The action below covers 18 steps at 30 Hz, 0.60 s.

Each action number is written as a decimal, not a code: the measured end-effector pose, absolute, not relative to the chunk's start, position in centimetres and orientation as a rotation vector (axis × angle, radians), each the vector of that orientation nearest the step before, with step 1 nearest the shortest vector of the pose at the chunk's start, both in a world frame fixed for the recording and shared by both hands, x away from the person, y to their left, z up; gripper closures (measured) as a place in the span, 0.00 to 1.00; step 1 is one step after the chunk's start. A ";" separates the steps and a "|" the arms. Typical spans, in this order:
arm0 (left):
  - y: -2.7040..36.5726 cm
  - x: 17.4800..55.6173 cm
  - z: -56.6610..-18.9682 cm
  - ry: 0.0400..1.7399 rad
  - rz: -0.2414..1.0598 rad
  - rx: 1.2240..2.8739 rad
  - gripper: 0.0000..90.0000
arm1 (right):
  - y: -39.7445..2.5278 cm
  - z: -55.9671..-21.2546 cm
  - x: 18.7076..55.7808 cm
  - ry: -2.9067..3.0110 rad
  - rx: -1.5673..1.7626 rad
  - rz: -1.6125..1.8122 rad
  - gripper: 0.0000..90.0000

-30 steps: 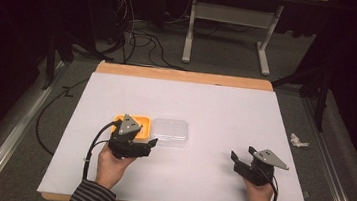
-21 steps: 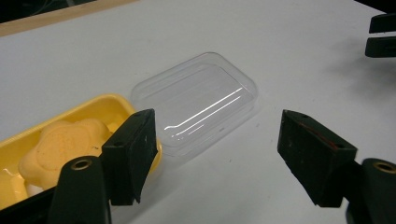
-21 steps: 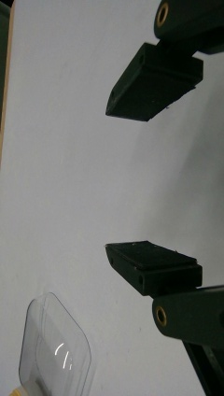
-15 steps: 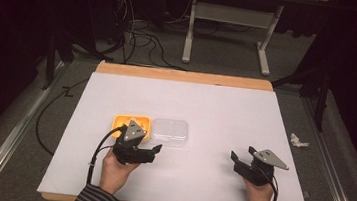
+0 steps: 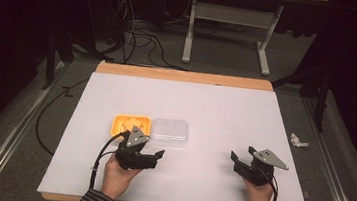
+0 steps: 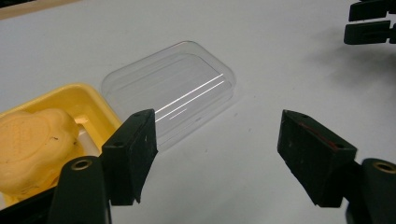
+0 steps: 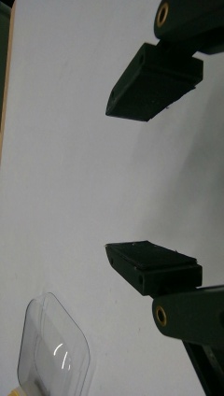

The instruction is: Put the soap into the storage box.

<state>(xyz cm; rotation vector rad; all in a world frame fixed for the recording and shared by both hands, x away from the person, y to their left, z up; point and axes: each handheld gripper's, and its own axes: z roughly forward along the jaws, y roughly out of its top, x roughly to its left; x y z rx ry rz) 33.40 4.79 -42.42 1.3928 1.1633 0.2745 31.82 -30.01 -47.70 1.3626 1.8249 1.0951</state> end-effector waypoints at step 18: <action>4.2 32.8 -44.7 1.165 0.269 1.406 0.32 | -29.9 -47.7 31.8 1.824 1.368 1.088 0.33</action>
